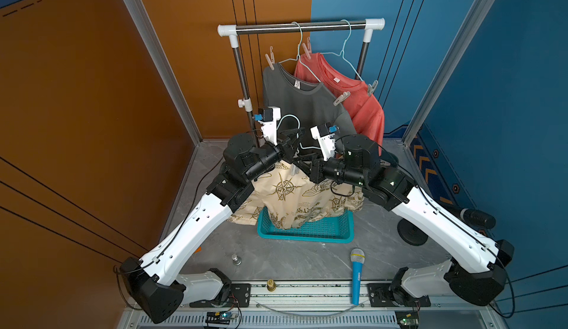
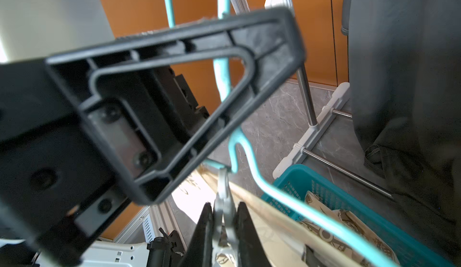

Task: Use clothespins to secure the t-shirt on both sides of the hanger
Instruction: Clamp the T-shirt on the hanger.

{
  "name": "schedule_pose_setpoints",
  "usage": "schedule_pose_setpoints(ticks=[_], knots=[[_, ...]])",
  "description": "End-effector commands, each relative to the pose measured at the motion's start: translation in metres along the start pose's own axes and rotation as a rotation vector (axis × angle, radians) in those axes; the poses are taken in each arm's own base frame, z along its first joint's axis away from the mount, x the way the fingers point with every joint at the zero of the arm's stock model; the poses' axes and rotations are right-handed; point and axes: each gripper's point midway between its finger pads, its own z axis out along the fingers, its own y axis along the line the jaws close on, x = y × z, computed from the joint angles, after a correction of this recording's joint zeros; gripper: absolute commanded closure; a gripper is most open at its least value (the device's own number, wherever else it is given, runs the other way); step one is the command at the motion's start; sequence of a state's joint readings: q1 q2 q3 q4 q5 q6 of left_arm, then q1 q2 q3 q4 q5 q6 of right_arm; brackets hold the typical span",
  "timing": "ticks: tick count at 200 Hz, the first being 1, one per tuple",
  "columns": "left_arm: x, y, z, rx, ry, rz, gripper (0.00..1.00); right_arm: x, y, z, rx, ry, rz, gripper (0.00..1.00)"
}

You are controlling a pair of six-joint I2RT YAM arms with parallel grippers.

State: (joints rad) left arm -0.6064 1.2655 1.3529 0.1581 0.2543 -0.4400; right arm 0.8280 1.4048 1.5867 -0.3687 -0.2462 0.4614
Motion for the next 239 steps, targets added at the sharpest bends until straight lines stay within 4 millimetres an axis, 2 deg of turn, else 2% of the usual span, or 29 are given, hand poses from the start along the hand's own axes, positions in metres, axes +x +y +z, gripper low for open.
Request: schedule_pose_setpoints(ticks=[1, 32, 87, 149, 179, 204, 239], knots=[[-0.031, -0.025, -0.002, 0.056, -0.093, 0.046, 0.95, -0.006, 0.003, 0.014, -0.009, -0.024, 0.025, 0.97], [-0.031, -0.033, -0.001, 0.077, -0.101, 0.06, 0.95, 0.003, 0.006, 0.029, -0.035, 0.001, 0.049, 0.97], [-0.032, -0.041, 0.001, 0.096, -0.119, 0.095, 0.95, 0.024, 0.025, 0.051, -0.094, 0.056, 0.073, 0.98], [-0.033, -0.033, 0.003, 0.057, -0.143, 0.132, 0.95, 0.045, 0.043, 0.062, -0.144, 0.111, 0.085, 0.98], [-0.035, -0.032, 0.003, 0.05, -0.148, 0.146, 0.95, 0.047, 0.041, 0.059, -0.135, 0.115, 0.085, 0.98], [-0.039, -0.031, 0.0, 0.045, -0.157, 0.153, 0.95, 0.046, 0.032, 0.052, -0.103, 0.112, 0.086, 0.99], [-0.038, -0.031, -0.006, 0.042, -0.152, 0.155, 0.95, 0.023, 0.007, 0.027, -0.03, 0.056, 0.082, 0.99]])
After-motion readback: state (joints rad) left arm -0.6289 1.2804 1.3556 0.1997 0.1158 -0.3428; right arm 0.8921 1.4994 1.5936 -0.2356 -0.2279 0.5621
